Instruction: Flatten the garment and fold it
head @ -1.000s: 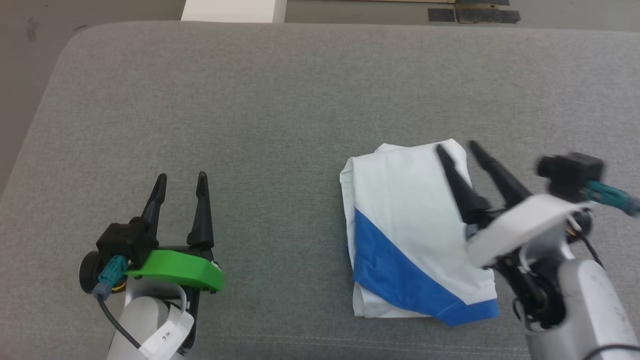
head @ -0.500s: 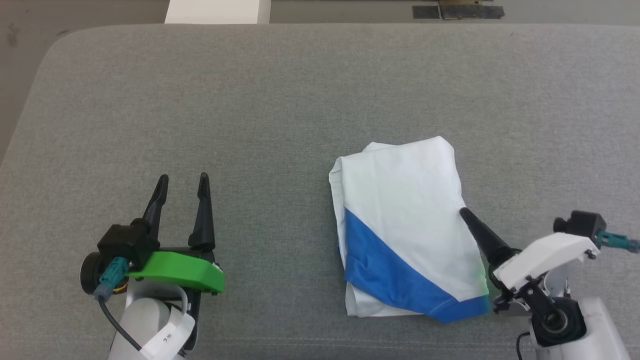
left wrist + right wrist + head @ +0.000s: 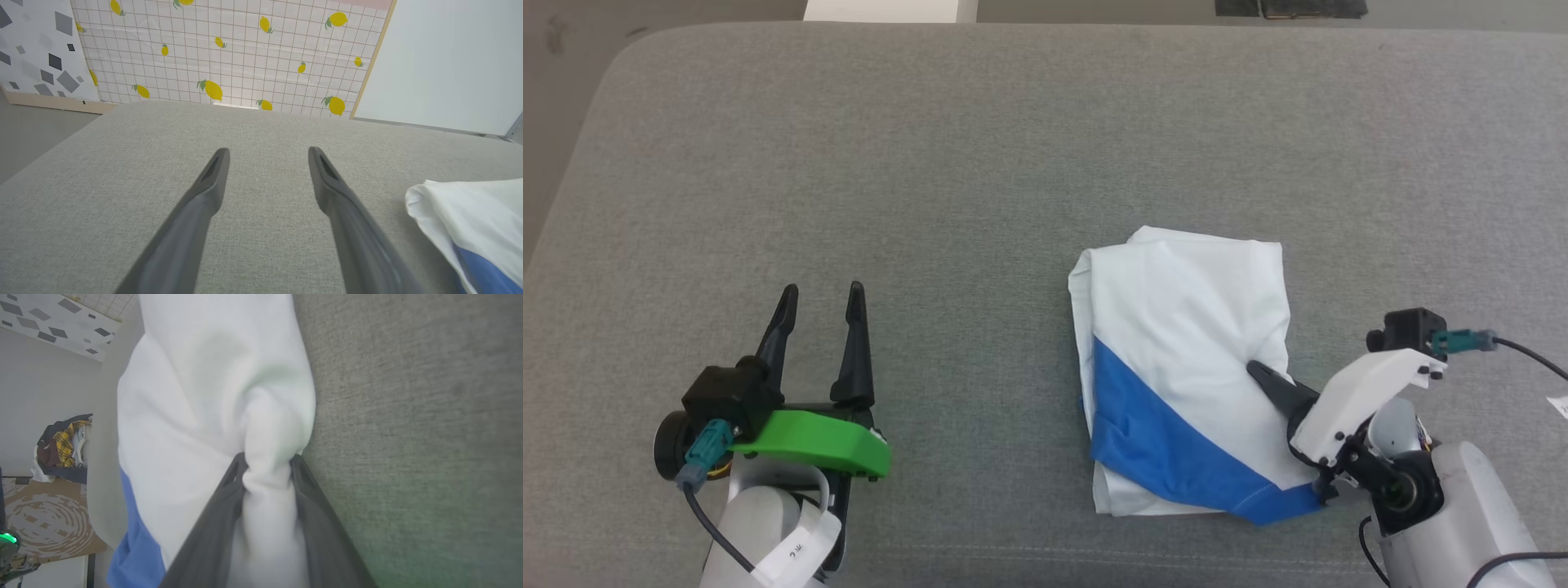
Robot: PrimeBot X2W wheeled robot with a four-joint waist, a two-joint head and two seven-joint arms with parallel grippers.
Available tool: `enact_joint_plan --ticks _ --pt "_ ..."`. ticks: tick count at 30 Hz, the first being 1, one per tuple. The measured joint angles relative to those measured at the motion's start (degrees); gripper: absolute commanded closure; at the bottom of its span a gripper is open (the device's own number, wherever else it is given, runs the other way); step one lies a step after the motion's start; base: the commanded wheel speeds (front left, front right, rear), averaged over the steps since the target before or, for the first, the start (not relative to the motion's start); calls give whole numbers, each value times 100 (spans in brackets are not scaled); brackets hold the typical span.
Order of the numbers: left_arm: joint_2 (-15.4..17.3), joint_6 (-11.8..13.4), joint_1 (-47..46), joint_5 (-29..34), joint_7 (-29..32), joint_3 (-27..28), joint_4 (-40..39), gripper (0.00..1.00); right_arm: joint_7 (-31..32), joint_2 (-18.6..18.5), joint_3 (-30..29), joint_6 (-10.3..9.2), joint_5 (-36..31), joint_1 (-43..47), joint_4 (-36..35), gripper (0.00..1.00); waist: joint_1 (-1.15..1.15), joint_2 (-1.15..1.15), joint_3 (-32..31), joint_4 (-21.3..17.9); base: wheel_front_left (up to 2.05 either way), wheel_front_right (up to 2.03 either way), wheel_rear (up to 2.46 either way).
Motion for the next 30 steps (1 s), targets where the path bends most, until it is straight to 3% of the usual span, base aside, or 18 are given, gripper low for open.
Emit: enact_joint_plan --ticks 8,15,23,30 --pt "2 2 4 16 -1 67 -102 0 151 49 193 0 -1608 -138 -547 100 0 0 10 -320 0 0 0" --pt "67 1 -105 52 0 -7 -238 0 301 -385 665 1 -2714 -813 -715 100 0 0 104 -895 0 0 0" --pt "323 1 -430 132 -1 -147 -445 0 -213 -842 606 2 -3308 -1833 88 100 0 0 398 -1681 0 0 0" --pt "578 0 -727 212 81 -230 -613 0 -938 -1147 177 2 -3756 -2733 1089 100 0 0 881 -2187 0 0 0"
